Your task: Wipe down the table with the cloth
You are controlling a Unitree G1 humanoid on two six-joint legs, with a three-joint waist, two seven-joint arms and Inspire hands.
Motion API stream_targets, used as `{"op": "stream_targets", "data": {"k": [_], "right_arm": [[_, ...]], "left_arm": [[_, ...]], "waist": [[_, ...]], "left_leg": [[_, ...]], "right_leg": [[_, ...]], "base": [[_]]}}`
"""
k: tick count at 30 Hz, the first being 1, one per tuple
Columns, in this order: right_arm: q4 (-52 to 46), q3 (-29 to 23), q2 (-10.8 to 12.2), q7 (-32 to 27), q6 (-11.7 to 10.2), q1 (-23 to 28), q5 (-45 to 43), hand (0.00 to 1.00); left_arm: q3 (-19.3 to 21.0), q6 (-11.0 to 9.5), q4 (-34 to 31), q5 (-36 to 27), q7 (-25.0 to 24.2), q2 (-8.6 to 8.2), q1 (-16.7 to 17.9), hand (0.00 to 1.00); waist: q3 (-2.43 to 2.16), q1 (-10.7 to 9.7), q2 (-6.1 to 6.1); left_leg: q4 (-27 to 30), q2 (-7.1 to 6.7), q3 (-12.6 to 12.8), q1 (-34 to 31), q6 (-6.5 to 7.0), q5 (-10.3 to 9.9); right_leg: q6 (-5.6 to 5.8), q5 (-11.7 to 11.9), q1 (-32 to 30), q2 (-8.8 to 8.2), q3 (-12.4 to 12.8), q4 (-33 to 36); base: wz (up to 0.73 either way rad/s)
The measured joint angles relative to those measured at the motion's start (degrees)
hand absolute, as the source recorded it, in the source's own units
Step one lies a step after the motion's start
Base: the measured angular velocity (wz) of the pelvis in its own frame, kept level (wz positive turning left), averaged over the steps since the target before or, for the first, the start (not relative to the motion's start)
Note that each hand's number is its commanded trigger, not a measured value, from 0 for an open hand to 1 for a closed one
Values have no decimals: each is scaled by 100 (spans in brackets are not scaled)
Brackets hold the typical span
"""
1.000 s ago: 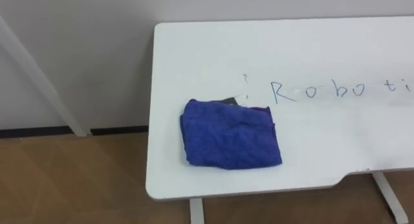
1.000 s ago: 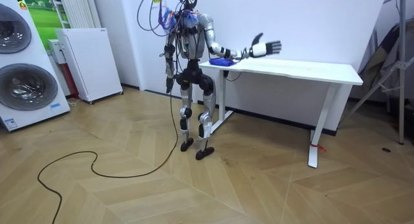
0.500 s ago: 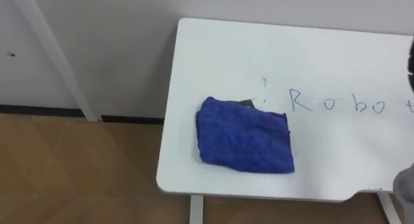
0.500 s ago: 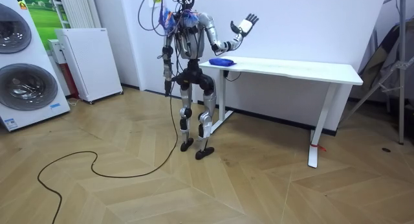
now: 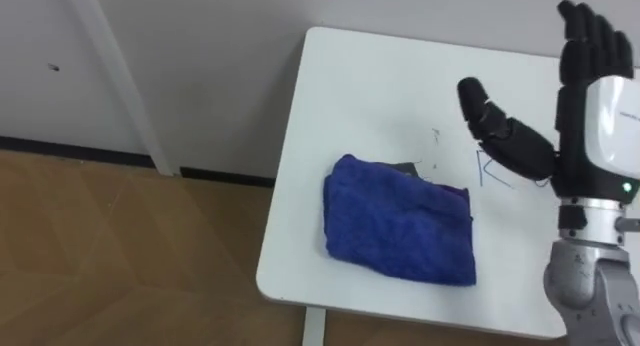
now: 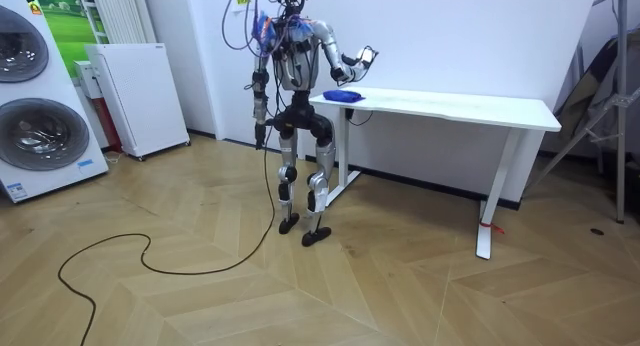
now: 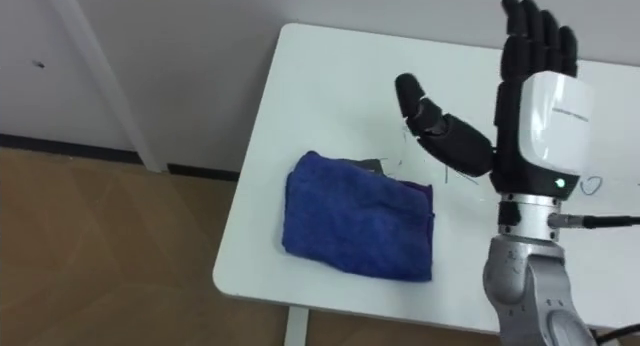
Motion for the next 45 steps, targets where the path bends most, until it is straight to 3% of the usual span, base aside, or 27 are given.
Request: {"op": "stream_targets", "data": {"k": [3, 7, 15, 21, 30, 33, 45], "right_arm": [[101, 213, -6, 208, 73, 27, -109, 0], [217, 478, -8, 429, 189, 53, -197, 0], [389, 683, -4, 769, 166, 110, -426, 0], [671, 698, 54, 903, 116, 448, -584, 0], [550, 709, 153, 943, 83, 881, -1002, 0], [551, 772, 154, 924, 67, 1122, -971, 0], [655, 1111, 159, 907, -69, 1301, -1014, 0]], "left_arm": [[-18, 83, -15, 199, -69, 3, 12, 0], [-134, 115, -16, 311, -76, 32, 16, 0], [-239, 93, -97, 332, -65, 44, 2, 0], [-238, 85, -108, 318, -66, 58, 8, 0], [-243, 108, 2, 505, -68, 17, -111, 0], [-292, 108, 42, 504, -67, 10, -120, 0], [-472, 78, 210, 513, -119, -1, -217, 0]], "waist": [[-33, 19, 14], [-35, 20, 23], [-35, 20, 28], [-33, 43, 44], [-52, 23, 192], [-96, 26, 264], [-48, 21, 219]], "left_leg": [[5, -14, -77, 2, 0, 0], [14, -28, -125, 5, 0, 0], [53, -33, -128, -14, 0, 0], [88, -36, -126, -28, 0, 0], [136, -33, -66, -123, 0, 0], [115, -39, -57, -105, 1, 0], [99, -36, -67, -24, 1, 0]], "right_leg": [[0, 0, 60, -1, -43, -42], [1, 0, 101, -4, -81, -76], [1, 0, 101, -15, -83, -71], [1, 0, 135, -18, -79, -66], [0, 1, 88, -19, -41, -67], [0, 1, 98, -17, 20, -65], [1, 0, 149, -13, 36, -70]], "base": [[14], [7], [0], [0], [-2], [-2], [0]]}}
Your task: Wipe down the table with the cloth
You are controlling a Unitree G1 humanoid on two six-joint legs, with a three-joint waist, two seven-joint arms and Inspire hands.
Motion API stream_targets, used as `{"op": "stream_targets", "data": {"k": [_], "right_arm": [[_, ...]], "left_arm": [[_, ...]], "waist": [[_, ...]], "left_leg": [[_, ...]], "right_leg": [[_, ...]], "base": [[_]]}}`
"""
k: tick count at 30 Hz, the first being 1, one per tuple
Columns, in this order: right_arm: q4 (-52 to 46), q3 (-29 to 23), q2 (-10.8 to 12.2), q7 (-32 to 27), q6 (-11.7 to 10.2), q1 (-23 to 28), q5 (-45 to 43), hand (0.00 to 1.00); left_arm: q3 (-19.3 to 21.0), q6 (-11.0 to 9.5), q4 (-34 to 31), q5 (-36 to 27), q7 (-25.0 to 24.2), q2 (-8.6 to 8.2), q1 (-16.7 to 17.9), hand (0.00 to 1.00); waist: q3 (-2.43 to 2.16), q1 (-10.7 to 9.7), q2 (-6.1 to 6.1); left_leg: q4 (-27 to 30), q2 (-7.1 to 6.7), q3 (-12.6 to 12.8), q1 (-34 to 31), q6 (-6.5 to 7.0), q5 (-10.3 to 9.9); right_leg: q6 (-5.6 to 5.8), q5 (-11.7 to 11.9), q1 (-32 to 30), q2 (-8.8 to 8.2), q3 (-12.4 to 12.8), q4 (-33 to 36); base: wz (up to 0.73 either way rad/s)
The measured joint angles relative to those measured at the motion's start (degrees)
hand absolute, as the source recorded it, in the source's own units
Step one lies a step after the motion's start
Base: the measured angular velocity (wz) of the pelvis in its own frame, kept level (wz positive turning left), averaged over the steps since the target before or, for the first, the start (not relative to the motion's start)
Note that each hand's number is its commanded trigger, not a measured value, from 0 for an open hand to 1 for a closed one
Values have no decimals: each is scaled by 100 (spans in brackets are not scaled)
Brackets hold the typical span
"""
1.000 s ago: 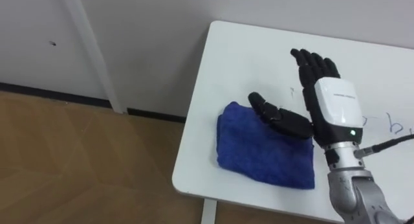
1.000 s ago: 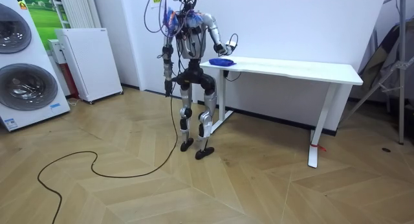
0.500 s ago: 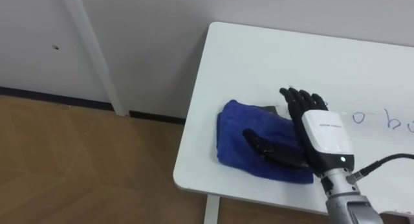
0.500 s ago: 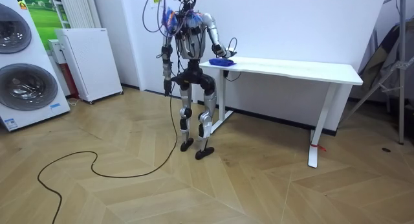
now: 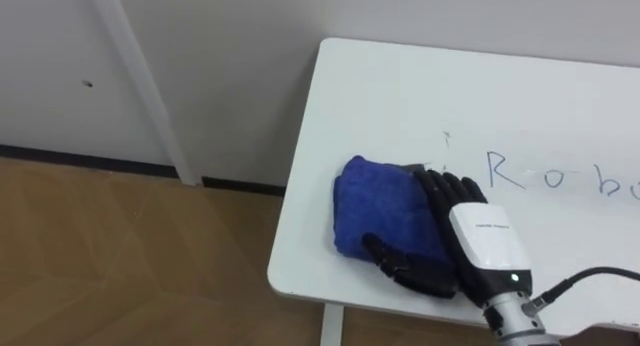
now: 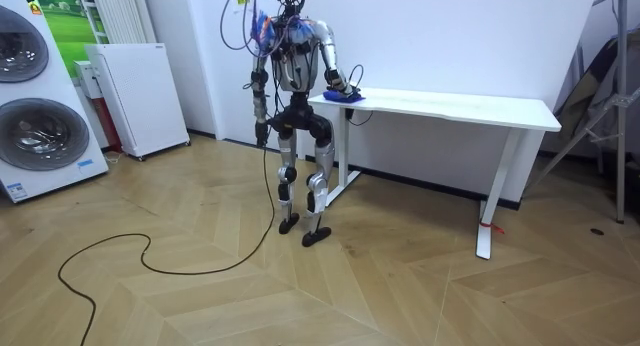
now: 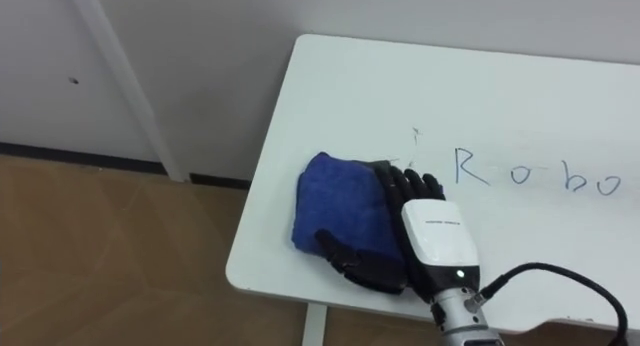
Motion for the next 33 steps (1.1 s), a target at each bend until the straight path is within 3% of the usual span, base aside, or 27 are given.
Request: {"op": "stream_targets", "data": {"k": [4, 12, 22, 27, 33], "right_arm": [[53, 42, 1, 9, -16, 25, -32, 0], [327, 42, 3, -11, -13, 24, -24, 0], [373, 42, 7, -22, 2, 21, 6, 0], [411, 36, 7, 2, 7, 19, 282, 0], [411, -1, 6, 83, 8, 1, 404, 0]], "left_arm": [[7, 1, 10, 3, -95, 2, 36, 0], [7, 5, 9, -1, -126, 5, 37, 0], [5, 13, 6, -5, -182, 5, 81, 0], [19, 58, 3, 16, -182, 4, 189, 0], [18, 116, 7, 181, -195, 3, 201, 0]], "waist": [[19, 43, -25], [14, 122, -44], [0, 133, -36], [-32, 134, -91], [-26, 124, -117]], "left_leg": [[-11, 0, 0, -7, 0, 0], [-7, -3, -28, 24, 0, 0], [21, -4, -52, 22, 0, 0], [27, -9, -83, 8, 0, 0], [45, -26, -142, -10, 0, 0]], "right_leg": [[0, 0, -7, 1, -3, -1], [0, 0, 48, 1, 5, -9], [0, 0, 71, 3, -8, -5], [0, 0, 84, 2, -49, -5], [0, 0, 117, -6, -113, -6]], "base": [[0], [2], [1], [3], [8]]}}
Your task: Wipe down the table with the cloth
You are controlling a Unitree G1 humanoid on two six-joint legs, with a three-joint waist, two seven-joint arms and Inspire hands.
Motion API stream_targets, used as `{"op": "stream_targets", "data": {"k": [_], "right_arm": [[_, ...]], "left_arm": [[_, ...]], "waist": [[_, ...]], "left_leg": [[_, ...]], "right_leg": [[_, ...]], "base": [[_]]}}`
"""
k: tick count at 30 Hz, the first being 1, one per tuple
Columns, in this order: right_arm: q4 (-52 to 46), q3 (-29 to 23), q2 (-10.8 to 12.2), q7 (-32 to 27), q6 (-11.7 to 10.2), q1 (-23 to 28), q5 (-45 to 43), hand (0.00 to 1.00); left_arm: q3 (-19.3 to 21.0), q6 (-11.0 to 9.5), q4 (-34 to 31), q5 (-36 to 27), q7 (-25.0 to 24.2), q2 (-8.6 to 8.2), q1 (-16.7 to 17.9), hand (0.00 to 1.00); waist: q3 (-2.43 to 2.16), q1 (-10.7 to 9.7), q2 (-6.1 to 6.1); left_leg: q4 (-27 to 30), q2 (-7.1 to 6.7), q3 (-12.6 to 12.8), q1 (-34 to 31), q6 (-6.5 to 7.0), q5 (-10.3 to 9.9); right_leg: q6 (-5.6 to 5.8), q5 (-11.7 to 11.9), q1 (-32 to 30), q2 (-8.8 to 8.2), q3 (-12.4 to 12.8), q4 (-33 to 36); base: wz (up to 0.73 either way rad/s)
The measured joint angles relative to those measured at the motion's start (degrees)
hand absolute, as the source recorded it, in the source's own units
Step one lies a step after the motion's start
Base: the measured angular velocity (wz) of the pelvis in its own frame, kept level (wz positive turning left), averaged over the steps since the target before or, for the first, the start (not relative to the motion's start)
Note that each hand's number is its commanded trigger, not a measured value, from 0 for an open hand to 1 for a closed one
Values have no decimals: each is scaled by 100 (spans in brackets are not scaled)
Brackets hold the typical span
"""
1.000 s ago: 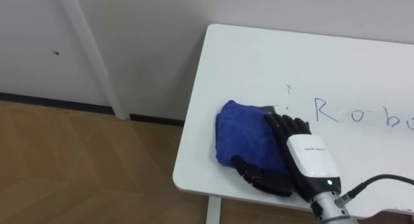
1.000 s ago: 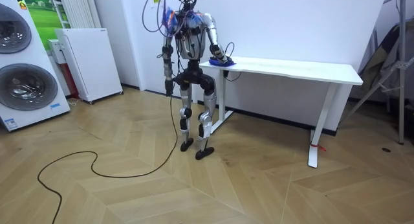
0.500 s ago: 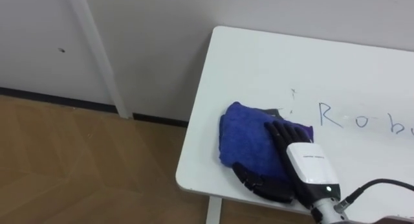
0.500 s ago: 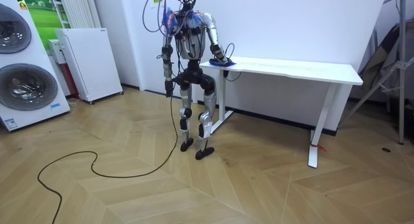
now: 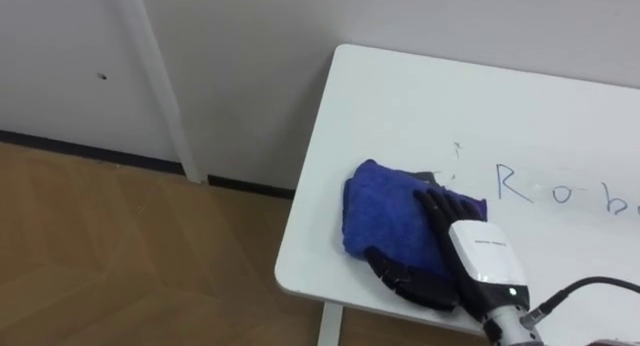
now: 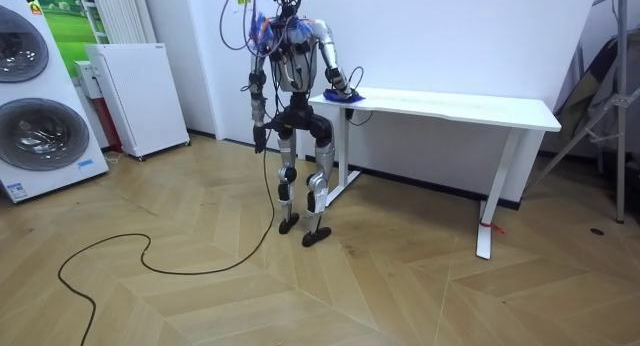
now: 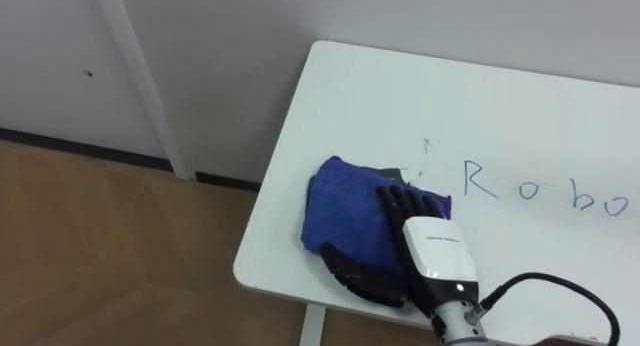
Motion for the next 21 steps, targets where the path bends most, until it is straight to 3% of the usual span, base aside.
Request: {"op": "stream_targets", "data": {"k": [21], "right_arm": [[-2, -55, -26, 66, 54, -444, -132, 0]], "left_arm": [[9, 29, -111, 13, -25, -1, 49, 0]], "waist": [[38, 0, -19]], "left_leg": [[-8, -12, -29, -28, 2, -1]], "right_leg": [[1, -1, -27, -16, -86, 0]], "base": [[1]]}}
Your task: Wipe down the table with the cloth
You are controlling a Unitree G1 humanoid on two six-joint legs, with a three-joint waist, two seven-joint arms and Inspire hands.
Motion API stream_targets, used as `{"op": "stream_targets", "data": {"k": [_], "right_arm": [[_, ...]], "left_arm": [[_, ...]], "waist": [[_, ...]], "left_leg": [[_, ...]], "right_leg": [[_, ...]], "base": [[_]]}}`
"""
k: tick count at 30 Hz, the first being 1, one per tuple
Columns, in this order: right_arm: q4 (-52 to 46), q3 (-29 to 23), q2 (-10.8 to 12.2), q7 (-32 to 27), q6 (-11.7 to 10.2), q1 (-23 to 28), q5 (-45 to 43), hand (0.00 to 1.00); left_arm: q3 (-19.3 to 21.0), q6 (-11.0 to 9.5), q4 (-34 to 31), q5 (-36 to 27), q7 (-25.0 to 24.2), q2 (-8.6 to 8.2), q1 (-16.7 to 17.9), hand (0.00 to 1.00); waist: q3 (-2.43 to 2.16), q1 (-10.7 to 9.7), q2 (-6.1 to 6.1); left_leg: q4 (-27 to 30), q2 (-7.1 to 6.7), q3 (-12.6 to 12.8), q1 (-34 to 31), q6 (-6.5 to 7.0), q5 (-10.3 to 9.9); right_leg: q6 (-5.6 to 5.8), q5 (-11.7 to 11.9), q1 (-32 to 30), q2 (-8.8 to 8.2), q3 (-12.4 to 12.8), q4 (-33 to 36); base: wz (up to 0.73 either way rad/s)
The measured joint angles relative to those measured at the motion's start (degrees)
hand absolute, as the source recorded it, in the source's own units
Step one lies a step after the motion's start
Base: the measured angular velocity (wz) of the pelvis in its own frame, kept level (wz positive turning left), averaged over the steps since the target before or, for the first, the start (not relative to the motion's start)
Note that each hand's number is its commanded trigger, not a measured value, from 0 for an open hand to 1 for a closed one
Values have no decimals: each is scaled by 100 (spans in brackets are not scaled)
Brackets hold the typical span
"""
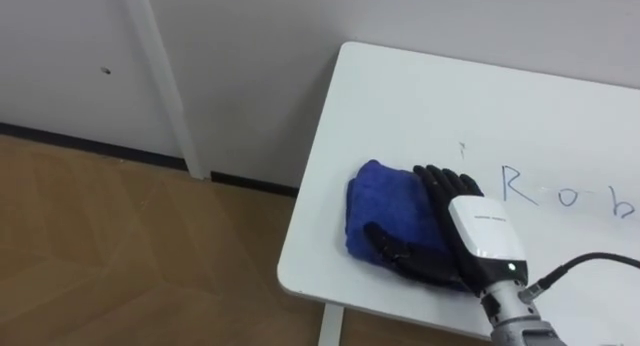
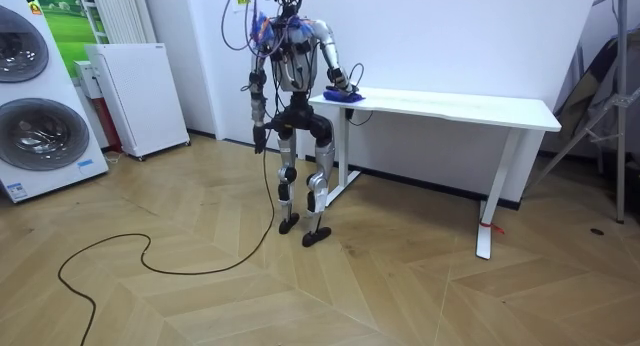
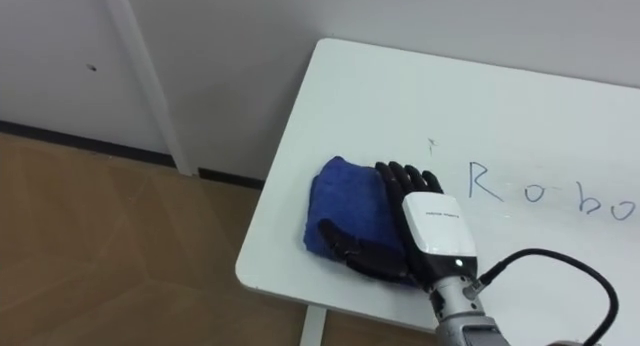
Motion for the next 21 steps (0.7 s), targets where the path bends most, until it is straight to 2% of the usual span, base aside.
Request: {"op": "stream_targets", "data": {"k": [5, 17, 18, 19, 21], "right_arm": [[90, 2, -5, 192, 6, 9, -111, 0], [486, -14, -3, 178, 0, -103, -69, 1], [486, -16, -3, 178, 0, -103, -69, 17], [485, -18, -3, 178, -1, -103, -69, 96], [483, -23, -3, 167, -5, -103, -69, 100]], "left_arm": [[-3, 1, -19, 80, 1, -1, 0, 0], [3, 1, -41, 217, 20, -3, 16, 0], [4, 1, -41, 218, 20, -3, 16, 0], [6, 1, -41, 220, 20, -3, 13, 0], [20, 0, -41, 241, 21, -3, 12, 0]], "waist": [[-1, 10, -1], [-10, 86, 27], [-11, 86, 27], [-11, 86, 26], [-12, 85, 24]], "left_leg": [[0, -3, 2, -8, 0, 0], [14, -6, -64, 33, 1, 1], [15, -7, -64, 31, 1, 1], [16, -7, -63, 28, 1, 1], [16, -7, -63, 27, 1, 1]], "right_leg": [[0, 0, -10, 0, 8, -1], [1, -1, 5, -4, 16, 2], [1, -1, 5, -4, 13, 3], [1, 0, 3, -4, 8, 5], [1, 0, 2, -4, 6, 6]], "base": [[0], [0], [0], [0], [0]]}}
